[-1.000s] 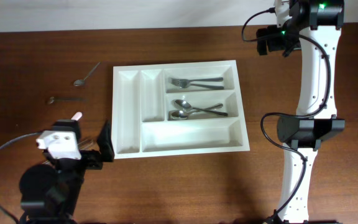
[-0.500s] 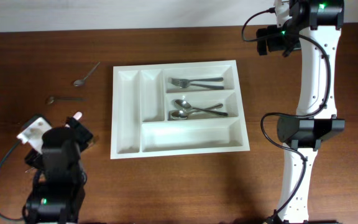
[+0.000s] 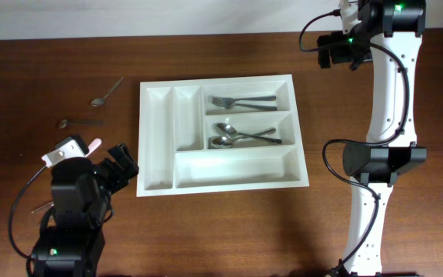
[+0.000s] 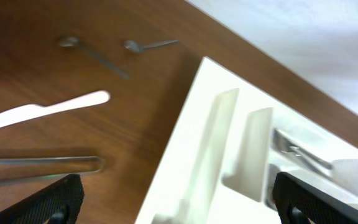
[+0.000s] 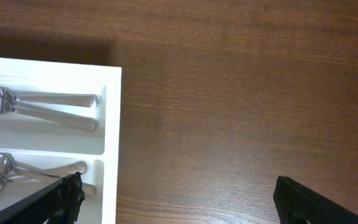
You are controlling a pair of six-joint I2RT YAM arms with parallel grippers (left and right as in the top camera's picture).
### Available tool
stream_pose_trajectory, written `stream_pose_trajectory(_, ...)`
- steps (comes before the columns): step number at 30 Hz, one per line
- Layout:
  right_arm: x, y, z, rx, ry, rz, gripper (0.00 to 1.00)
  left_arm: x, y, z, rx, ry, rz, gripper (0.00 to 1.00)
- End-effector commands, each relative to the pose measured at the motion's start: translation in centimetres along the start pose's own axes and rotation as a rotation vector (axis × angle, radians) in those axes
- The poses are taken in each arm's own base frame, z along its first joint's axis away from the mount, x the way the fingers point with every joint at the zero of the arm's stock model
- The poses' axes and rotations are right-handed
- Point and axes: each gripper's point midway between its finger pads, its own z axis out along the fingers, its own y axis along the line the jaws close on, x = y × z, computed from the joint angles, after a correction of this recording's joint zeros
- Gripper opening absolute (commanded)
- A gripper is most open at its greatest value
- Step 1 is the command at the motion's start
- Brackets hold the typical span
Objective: Pack container
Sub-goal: 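Move the left gripper over the metal tongs left of the tray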
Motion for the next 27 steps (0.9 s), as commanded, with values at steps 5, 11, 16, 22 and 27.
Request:
stream_pose_trajectory(5,-0.4,0.4,-1.8,-0.009,-0.036,-0.001,0.99,-2.0,0.3,-1.3,-0.024,-0.089,-0.194,0.99)
stream_pose_trajectory(11,-0.4,0.4,-1.8,-0.009,-0.036,-0.001,0.99,-1.8,6.5,-1.8,-0.336,-0.218,-0.527,0.99)
stream_pose_trajectory(16,-0.4,0.4,-1.8,-0.009,-0.036,-0.001,0.99,-1.0,9.2,-1.2,-0.52,-0.23,-0.485,0.99)
stream_pose_trajectory(22,-0.4,0.4,-1.8,-0.009,-0.036,-0.001,0.99,0.7,11.2,0.9,-0.666,-0.196,-0.559,0.99)
stream_pose_trajectory(27,-0.4,0.4,-1.8,-0.009,-0.036,-0.001,0.99,3.2,12.8,3.2,-0.728,-0.094,-0.758,0.99)
